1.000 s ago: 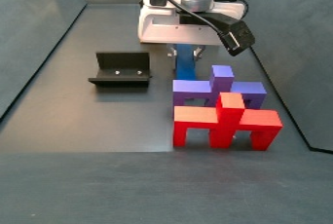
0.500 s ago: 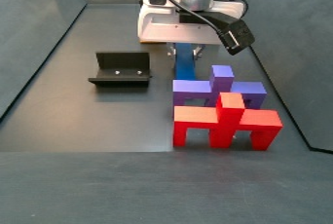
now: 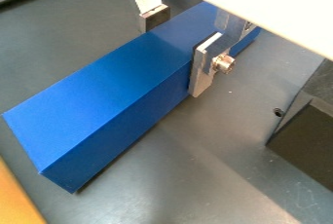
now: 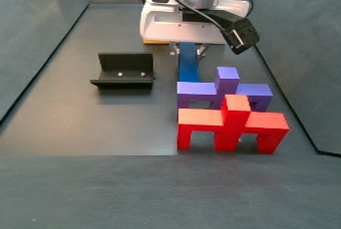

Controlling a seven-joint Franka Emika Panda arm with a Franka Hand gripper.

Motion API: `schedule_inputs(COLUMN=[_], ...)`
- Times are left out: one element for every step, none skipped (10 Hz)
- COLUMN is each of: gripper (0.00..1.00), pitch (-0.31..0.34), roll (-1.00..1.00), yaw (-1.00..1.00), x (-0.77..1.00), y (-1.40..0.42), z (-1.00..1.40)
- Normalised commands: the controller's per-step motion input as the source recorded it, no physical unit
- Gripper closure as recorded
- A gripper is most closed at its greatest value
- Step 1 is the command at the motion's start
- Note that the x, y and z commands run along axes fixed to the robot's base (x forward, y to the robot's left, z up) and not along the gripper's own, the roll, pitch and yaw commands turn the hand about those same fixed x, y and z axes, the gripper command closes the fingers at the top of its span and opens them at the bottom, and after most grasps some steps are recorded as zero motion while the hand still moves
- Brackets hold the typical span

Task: Pick up the blue object. Move up. Move to above the board. Insert the blue object.
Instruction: Pick up the blue object, then move up, then move to above the board.

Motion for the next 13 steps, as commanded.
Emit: schedule_inputs(gripper=[1.0,1.0,1.0,1.0,1.0,1.0,1.0,1.0,1.0,1.0,1.0,1.0,1.0], pitch=[0.0,0.0,0.0,-0.016,0.008,-0.01,0.0,0.04,0.038,0.011,0.042,0.064,0.059], roll=[0.0,0.0,0.0,0.0,0.0,0.01,0.0,0.0,0.0,0.01,0.01,0.01,0.01], yaw=[0.0,0.0,0.0,0.03,0.03,0.02,0.0,0.0,0.0,0.0,0.0,0.0,0.0], x=[0.0,0.0,0.0,0.05,0.0,0.01,0.0,-0.02,-0.04,-0.02,0.0,0.0,0.02], y=[0.0,0.0,0.0,0.0,0.0,0.0,0.0,0.0,0.0,0.0,0.0,0.0,0.0], z=[0.0,0.0,0.83,0.84,0.54,0.33,1.4,1.4,1.4,1.4,1.4,1.4,1.4])
